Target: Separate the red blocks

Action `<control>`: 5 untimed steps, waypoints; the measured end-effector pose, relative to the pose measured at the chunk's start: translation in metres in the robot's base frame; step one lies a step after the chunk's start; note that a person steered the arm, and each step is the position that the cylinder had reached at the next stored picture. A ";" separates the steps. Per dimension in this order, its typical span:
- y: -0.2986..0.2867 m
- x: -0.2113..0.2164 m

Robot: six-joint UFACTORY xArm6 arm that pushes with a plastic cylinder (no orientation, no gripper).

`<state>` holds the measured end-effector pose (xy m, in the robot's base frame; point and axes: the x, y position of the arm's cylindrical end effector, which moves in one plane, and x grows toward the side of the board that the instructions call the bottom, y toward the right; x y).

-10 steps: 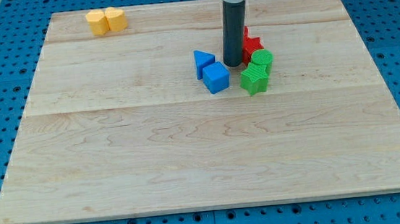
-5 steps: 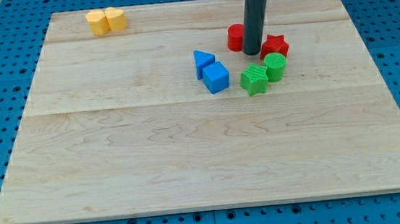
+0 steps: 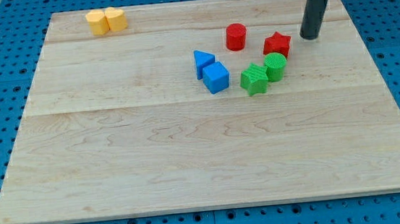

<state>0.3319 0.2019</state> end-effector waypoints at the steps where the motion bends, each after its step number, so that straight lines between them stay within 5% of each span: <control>1: -0.033 0.000; 3: -0.005 0.022; 4: -0.007 0.069; 5: -0.041 0.075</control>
